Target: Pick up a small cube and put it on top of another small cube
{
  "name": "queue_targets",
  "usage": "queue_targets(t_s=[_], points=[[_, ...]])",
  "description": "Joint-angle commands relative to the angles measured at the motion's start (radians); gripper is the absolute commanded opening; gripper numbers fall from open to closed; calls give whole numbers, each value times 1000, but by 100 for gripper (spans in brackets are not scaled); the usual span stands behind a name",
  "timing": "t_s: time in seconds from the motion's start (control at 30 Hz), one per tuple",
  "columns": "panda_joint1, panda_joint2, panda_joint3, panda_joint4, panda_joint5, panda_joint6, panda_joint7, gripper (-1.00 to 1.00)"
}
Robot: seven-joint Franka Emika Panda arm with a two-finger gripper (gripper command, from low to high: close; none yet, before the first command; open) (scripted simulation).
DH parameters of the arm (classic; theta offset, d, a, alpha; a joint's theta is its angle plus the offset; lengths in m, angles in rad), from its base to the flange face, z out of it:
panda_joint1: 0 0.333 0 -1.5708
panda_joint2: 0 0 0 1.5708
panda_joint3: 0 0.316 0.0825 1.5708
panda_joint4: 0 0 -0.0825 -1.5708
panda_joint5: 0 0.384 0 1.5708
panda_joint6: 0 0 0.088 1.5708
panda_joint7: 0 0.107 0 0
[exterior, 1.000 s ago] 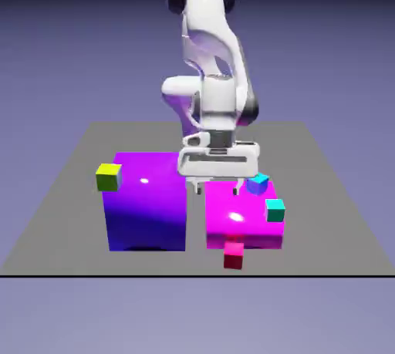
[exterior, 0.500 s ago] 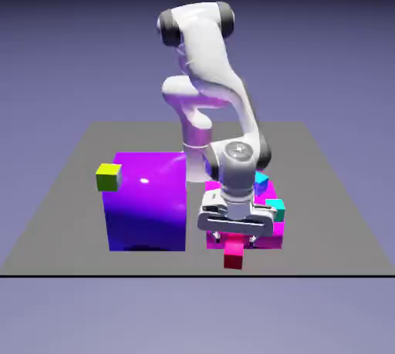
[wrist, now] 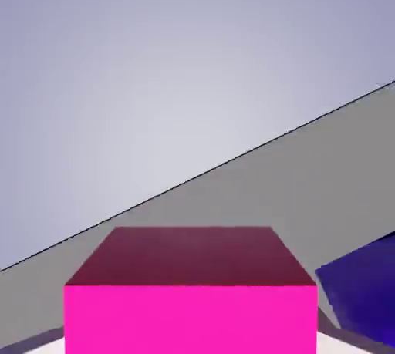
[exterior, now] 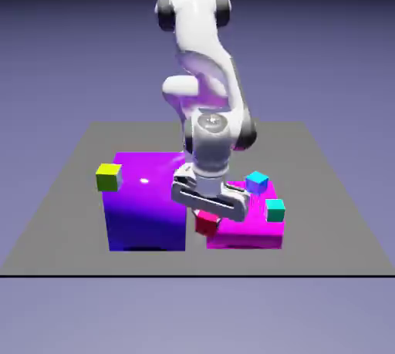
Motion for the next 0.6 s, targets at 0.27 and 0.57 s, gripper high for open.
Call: queue_targets(t_s=[0.27,0.57], points=[[-272,-261,-147,86,144,-318,298,-100],[-269,-216,-143,-5,144,-182,298,100]])
